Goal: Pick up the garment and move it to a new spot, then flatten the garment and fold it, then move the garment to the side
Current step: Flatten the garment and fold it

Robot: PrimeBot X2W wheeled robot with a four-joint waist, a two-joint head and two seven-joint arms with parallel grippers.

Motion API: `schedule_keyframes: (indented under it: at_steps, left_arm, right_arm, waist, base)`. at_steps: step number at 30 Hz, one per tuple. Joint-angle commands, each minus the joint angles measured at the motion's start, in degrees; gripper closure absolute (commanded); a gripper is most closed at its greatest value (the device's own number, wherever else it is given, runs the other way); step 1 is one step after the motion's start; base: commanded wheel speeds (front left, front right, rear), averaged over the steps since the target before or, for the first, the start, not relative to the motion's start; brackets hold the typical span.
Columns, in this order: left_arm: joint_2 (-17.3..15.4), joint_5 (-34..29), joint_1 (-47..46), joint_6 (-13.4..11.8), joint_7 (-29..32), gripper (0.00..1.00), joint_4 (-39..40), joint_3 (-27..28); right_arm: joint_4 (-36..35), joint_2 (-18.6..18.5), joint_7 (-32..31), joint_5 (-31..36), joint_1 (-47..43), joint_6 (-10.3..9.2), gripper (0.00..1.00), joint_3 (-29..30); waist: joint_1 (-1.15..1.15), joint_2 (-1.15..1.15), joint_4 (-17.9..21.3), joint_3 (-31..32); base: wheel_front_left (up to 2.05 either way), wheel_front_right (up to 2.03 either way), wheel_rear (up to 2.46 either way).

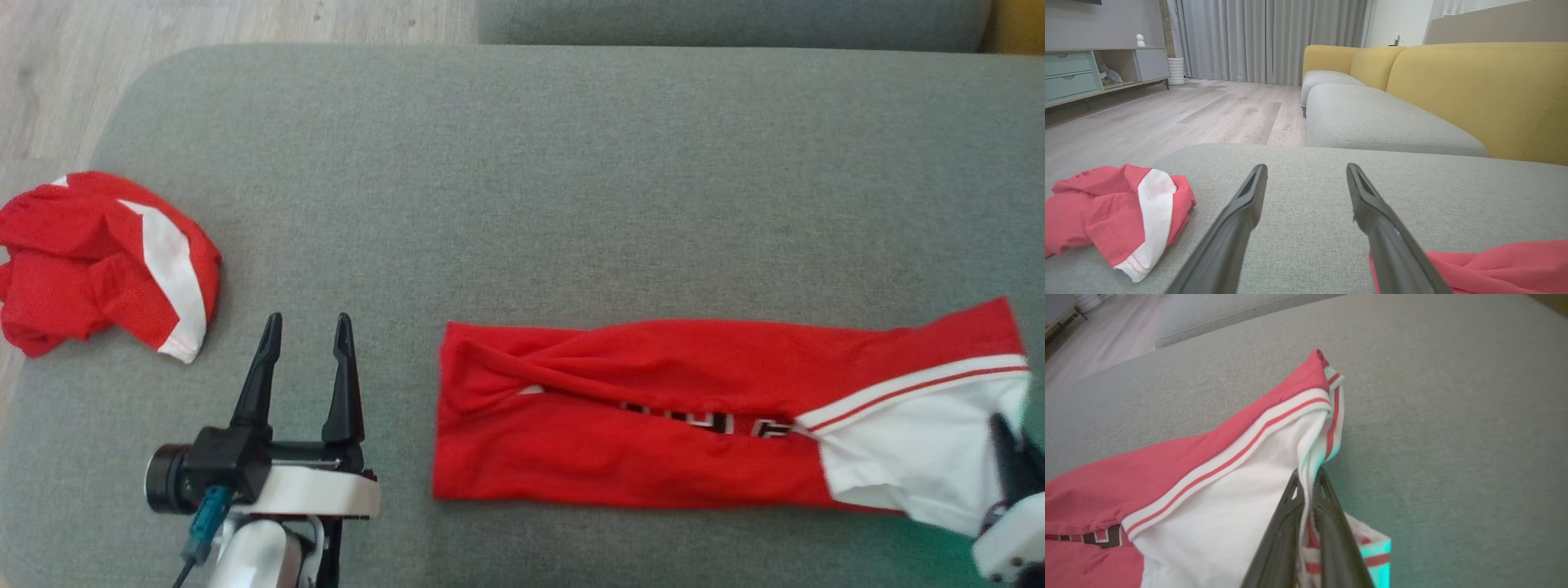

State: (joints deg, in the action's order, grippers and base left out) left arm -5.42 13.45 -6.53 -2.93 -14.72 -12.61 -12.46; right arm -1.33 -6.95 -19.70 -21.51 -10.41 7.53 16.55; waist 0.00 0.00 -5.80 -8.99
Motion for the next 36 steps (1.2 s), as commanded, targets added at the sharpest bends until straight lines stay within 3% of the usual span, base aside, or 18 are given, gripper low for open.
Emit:
schedule_keyframes:
  at_steps: [1, 3, 6, 13, 21, 27, 28, 29, 36]
  left_arm:
    - [-0.1, -0.8, -0.3, 0.4, -0.3, 0.00, 1.3, 2.6]
    - [0.0, -0.8, -0.2, 0.5, -0.3, 0.00, 1.2, 2.7]
    - [0.1, -0.8, 0.0, 0.6, -0.3, 0.00, 1.1, 2.9]
    - [0.2, -1.5, -0.1, 0.6, -0.3, 0.00, 0.9, 3.1]
    - [0.7, -1.8, -1.5, 1.0, -0.3, 0.00, 0.6, 2.7]
    - [1.2, -2.0, -2.1, 1.3, -0.3, 0.00, 0.7, 2.3]
    - [1.3, -2.0, -2.2, 1.3, -0.3, 0.00, 0.6, 2.3]
    - [1.3, -2.0, -2.3, 1.4, -0.3, 0.00, 0.5, 2.3]
    - [1.6, -2.0, -2.7, 1.6, -0.3, 0.00, 0.0, 2.4]
  right_arm:
    - [-3.3, -2.4, -0.4, 1.1, 0.0, -0.04, 1.00, 0.3]
    - [-5.4, -3.1, -1.4, 2.1, 0.4, -0.04, 1.00, -0.1]
    - [-9.6, -4.0, -4.5, 2.7, 1.7, -0.04, 1.00, -5.1]
    - [-15.7, -4.6, -12.6, 1.2, 8.5, -0.04, 1.00, -25.0]
    - [-6.0, 2.3, -10.4, -6.2, 16.1, -0.04, 1.00, -44.6]
    - [1.5, 3.9, -5.5, -11.2, 19.7, -0.04, 1.00, -50.2]
    - [2.8, 4.0, -4.9, -12.1, 20.0, -0.04, 0.62, -50.7]
    - [3.8, 4.0, -4.0, -12.5, 20.5, -0.04, 0.00, -51.1]
    - [3.5, 4.1, 4.4, -17.8, 23.3, -0.04, 0.00, -54.0]
  waist:
    - [0.00, 0.00, 0.2, 0.4]
    - [0.00, 0.00, 0.4, 0.7]
    - [0.00, 0.00, 0.7, 1.2]
    - [0.00, 0.00, 0.9, 1.1]
    - [0.00, 0.00, -1.7, -0.3]
    - [0.00, 0.00, -3.1, -1.7]
    - [0.00, 0.00, -3.2, -1.8]
    - [0.00, 0.00, -3.3, -1.9]
    - [0.00, 0.00, -3.1, -2.4]
  base:
    - [0.00, 0.00, 0.00]
    - [0.00, 0.00, 0.00]
    - [0.00, 0.00, 0.00]
    - [0.00, 0.00, 0.00]
    - [0.00, 0.00, 0.00]
    - [0.00, 0.00, 0.00]
    - [0.00, 0.00, 0.00]
    - [0.00, 0.00, 0.00]
    - [0.00, 0.00, 0.00]
